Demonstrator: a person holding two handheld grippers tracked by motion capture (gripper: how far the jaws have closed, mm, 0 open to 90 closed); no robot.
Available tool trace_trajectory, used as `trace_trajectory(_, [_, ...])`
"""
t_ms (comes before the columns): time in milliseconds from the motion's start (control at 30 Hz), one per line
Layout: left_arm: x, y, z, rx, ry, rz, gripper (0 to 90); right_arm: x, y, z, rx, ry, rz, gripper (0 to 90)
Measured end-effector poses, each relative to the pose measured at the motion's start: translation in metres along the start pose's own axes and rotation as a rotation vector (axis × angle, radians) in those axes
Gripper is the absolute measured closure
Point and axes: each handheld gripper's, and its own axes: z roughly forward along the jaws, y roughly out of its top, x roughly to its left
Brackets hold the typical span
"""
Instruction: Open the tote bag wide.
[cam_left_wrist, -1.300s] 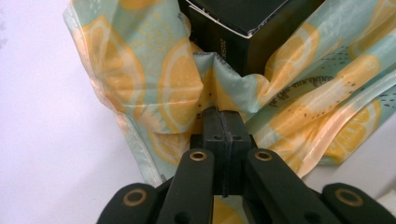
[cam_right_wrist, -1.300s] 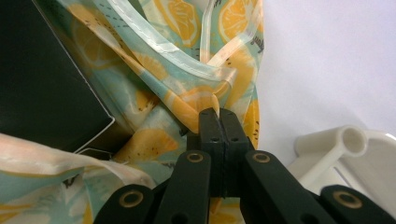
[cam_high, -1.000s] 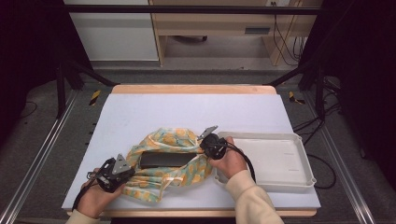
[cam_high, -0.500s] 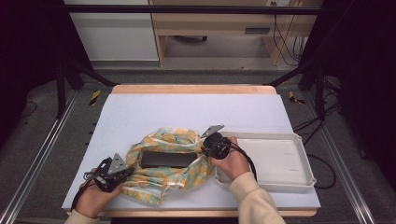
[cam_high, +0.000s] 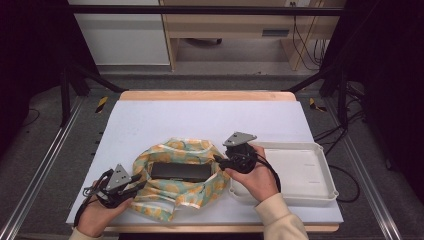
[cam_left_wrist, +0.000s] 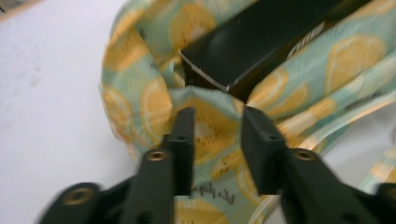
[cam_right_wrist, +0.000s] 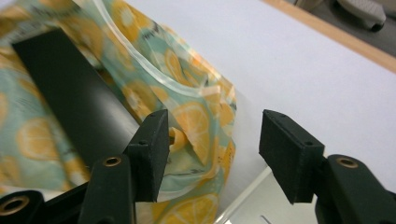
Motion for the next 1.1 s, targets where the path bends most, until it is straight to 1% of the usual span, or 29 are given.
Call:
trace_trajectory(67, [-0.001,0.003,-0.004,-0.039,0.001,-0.016,55.0,0.005,0.000,-0.008,-0.028,0.006,-0.005,44.4])
trace_trajectory(100, [-0.001,0.005,-0.006,-0.057,0.003,-0.025,52.1,0.007,0.000,-0.012,-0.039,0.010,-0.002,45.1])
trace_trajectory(167, [0.000,0.008,-0.010,-0.099,-0.001,-0.044,47.0,0.014,-0.002,-0.019,-0.066,0.024,-0.001,52.9])
trace_trajectory(200, [0.002,0.011,-0.010,-0.111,-0.002,-0.045,44.9,0.018,-0.003,-0.022,-0.077,0.029,-0.004,57.0])
trace_trajectory(233, [0.004,0.013,-0.011,-0.118,0.003,-0.046,44.0,0.023,-0.005,-0.024,-0.090,0.040,-0.003,61.9])
trace_trajectory(267, [0.007,0.017,-0.010,-0.133,0.004,-0.054,44.2,0.028,-0.006,-0.026,-0.098,0.056,-0.008,65.0])
trace_trajectory(300, [0.009,0.020,-0.010,-0.148,-0.002,-0.059,46.0,0.034,-0.007,-0.027,-0.099,0.061,-0.022,68.0])
trace_trajectory(333, [0.011,0.024,-0.008,-0.158,0.000,-0.059,48.2,0.039,-0.009,-0.027,-0.096,0.061,-0.026,71.2])
trace_trajectory(367, [0.013,0.029,-0.006,-0.159,0.007,-0.051,49.8,0.044,-0.011,-0.027,-0.096,0.068,-0.023,73.2])
trace_trajectory(433, [0.020,0.038,0.001,-0.154,0.017,-0.035,55.1,0.055,-0.017,-0.023,-0.084,0.081,-0.031,75.5])
trace_trajectory(500, [0.027,0.045,0.011,-0.150,0.017,-0.043,58.9,0.066,-0.025,-0.017,-0.071,0.089,-0.039,76.6])
trace_trajectory(533, [0.030,0.048,0.017,-0.145,0.007,-0.049,62.1,0.069,-0.028,-0.015,-0.067,0.087,-0.039,76.9])
trace_trajectory(600, [0.035,0.050,0.029,-0.130,0.008,-0.056,67.2,0.076,-0.034,-0.011,-0.066,0.083,-0.032,78.5])
trace_trajectory(633, [0.036,0.049,0.035,-0.123,0.012,-0.061,70.3,0.078,-0.037,-0.010,-0.063,0.077,-0.031,79.2])
trace_trajectory(667, [0.038,0.047,0.040,-0.122,0.025,-0.066,72.3,0.080,-0.040,-0.008,-0.057,0.072,-0.032,80.0])
trace_trajectory(700, [0.040,0.043,0.045,-0.123,0.027,-0.082,75.0,0.081,-0.042,-0.007,-0.049,0.064,-0.038,80.8])
trace_trajectory(767, [0.042,0.038,0.050,-0.105,0.026,-0.092,78.5,0.081,-0.047,-0.004,-0.037,0.056,-0.031,82.3])
trace_trajectory(833, [0.043,0.035,0.053,-0.089,0.016,-0.095,79.8,0.082,-0.052,-0.001,-0.034,0.052,-0.008,83.5])
trace_trajectory(867, [0.044,0.033,0.056,-0.073,0.007,-0.092,80.6,0.082,-0.055,0.001,-0.029,0.052,-0.005,83.7])
trace_trajectory(933, [0.044,0.032,0.059,-0.053,0.011,-0.084,81.7,0.084,-0.058,0.006,-0.005,0.037,-0.021,84.0])
trace_trajectory(1000, [0.044,0.031,0.062,-0.038,0.000,-0.083,82.4,0.086,-0.061,0.010,0.014,0.033,-0.014,84.6])
trace_trajectory(1100, [0.043,0.029,0.066,-0.006,0.008,-0.067,82.5,0.088,-0.064,0.015,0.041,0.027,-0.010,85.2])
